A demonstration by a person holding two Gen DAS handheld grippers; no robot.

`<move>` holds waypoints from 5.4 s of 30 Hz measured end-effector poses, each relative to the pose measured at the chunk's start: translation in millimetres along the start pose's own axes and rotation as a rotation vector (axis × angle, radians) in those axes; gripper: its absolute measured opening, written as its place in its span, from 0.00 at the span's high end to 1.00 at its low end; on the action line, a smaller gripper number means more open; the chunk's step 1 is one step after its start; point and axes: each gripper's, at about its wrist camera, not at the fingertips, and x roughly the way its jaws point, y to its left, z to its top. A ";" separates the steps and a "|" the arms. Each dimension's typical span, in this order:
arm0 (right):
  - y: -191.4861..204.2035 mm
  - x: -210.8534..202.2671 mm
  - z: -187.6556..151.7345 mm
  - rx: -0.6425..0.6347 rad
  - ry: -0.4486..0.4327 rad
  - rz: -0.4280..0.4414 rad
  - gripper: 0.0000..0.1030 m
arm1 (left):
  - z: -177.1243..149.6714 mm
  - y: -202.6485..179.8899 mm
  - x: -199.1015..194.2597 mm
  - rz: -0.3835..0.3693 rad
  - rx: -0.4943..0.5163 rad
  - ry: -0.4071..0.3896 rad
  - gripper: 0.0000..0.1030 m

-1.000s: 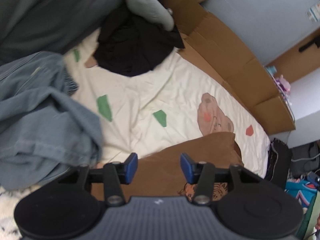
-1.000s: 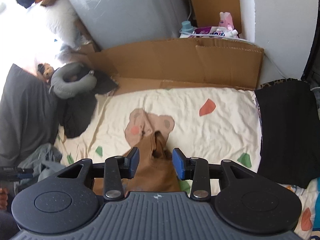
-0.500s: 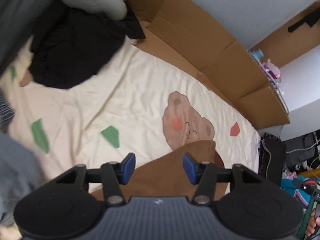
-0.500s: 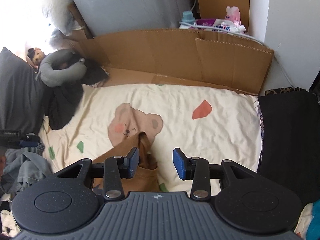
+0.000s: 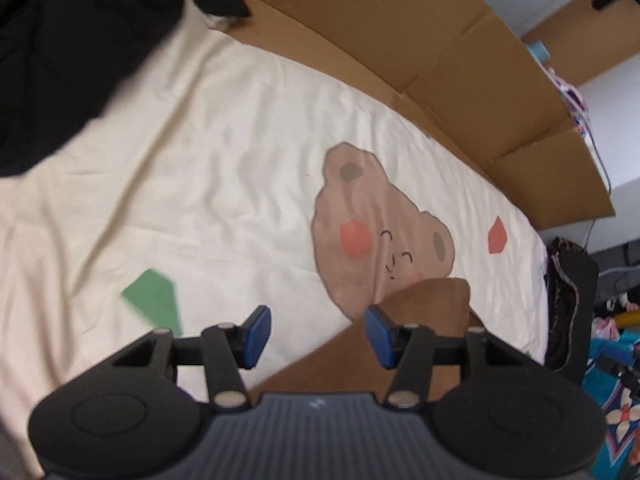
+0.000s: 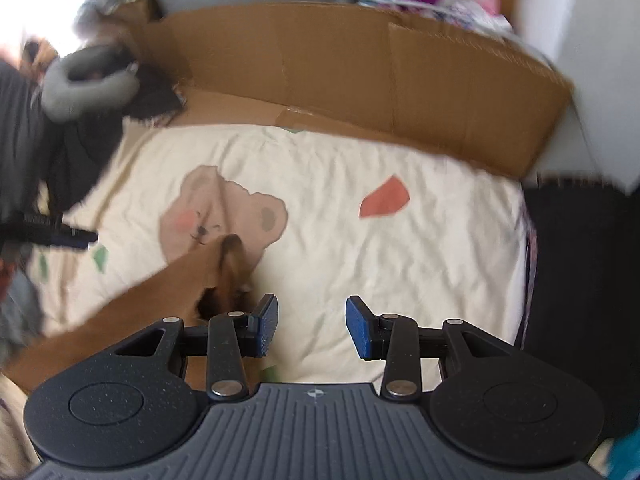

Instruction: Fold clothes

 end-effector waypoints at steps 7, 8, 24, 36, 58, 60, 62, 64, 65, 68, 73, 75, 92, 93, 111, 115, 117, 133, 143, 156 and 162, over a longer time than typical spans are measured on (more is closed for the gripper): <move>-8.4 35.6 -19.7 0.063 -0.028 0.012 0.56 | -11.8 -3.8 40.8 -0.025 0.048 0.014 0.45; -10.5 42.0 -24.6 0.092 -0.028 0.016 0.56 | -14.4 -3.8 45.2 -0.020 0.060 0.022 0.44; -0.6 96.5 -116.1 0.205 -0.100 0.073 0.56 | -28.6 -23.1 69.8 0.002 0.140 0.049 0.44; 9.0 119.2 -122.0 0.139 -0.080 0.147 0.56 | -26.7 -48.3 89.7 -0.005 0.191 -0.024 0.44; 44.3 117.6 -113.4 0.128 -0.063 0.304 0.46 | -56.8 -23.2 18.8 -0.075 0.195 -0.030 0.95; 44.6 119.2 -112.7 0.127 -0.064 0.308 0.46 | -57.9 -16.8 4.2 -0.047 0.168 -0.056 0.95; 44.1 119.3 -111.8 0.124 -0.071 0.314 0.44 | -59.0 -9.9 -9.6 -0.015 0.153 -0.082 0.95; 42.9 118.6 -109.8 0.124 -0.082 0.316 0.40 | -59.8 -2.2 -21.3 0.018 0.141 -0.104 0.95; 42.2 118.3 -108.7 0.126 -0.086 0.316 0.39 | -60.3 1.5 -26.0 0.037 0.140 -0.113 0.95; 39.2 117.7 -106.2 0.132 -0.095 0.312 0.38 | -61.4 17.0 -40.4 0.091 0.121 -0.134 0.94; 32.2 122.5 -101.7 0.152 -0.095 0.298 0.38 | -64.5 51.3 -55.9 0.166 0.054 -0.132 0.94; 30.4 126.3 -99.3 0.159 -0.091 0.296 0.38 | -66.6 63.4 -62.9 0.190 0.033 -0.136 0.94; 89.3 161.9 -82.2 0.180 0.005 0.500 0.38 | -79.1 111.1 -82.5 0.290 -0.039 -0.151 0.94; 93.1 165.0 -80.6 0.184 0.010 0.513 0.38 | -80.1 113.9 -83.9 0.292 -0.047 -0.152 0.94; 158.5 200.8 -70.0 0.115 0.111 0.653 0.48 | -87.4 126.7 -72.4 0.268 -0.086 -0.126 0.94; 147.0 188.2 -66.0 0.105 0.094 0.650 0.71 | -84.5 120.9 -73.9 0.248 -0.084 -0.145 0.94; 140.5 179.6 -63.6 0.097 0.081 0.641 0.74 | -81.7 114.4 -74.7 0.231 -0.078 -0.158 0.94; 37.2 68.1 -45.7 0.102 -0.113 0.307 0.83 | -51.1 19.0 -82.5 -0.013 0.045 -0.268 0.94; -19.8 11.8 -35.2 0.073 -0.210 0.089 0.94 | -31.6 -38.9 -64.3 -0.121 0.125 -0.285 0.94; -22.1 46.4 -68.5 0.062 -0.051 0.078 0.98 | -60.8 -46.8 -7.4 -0.142 0.150 -0.104 0.94; -31.2 56.2 -94.9 0.115 0.012 0.093 0.99 | -92.1 -56.9 24.1 -0.149 0.178 -0.006 0.91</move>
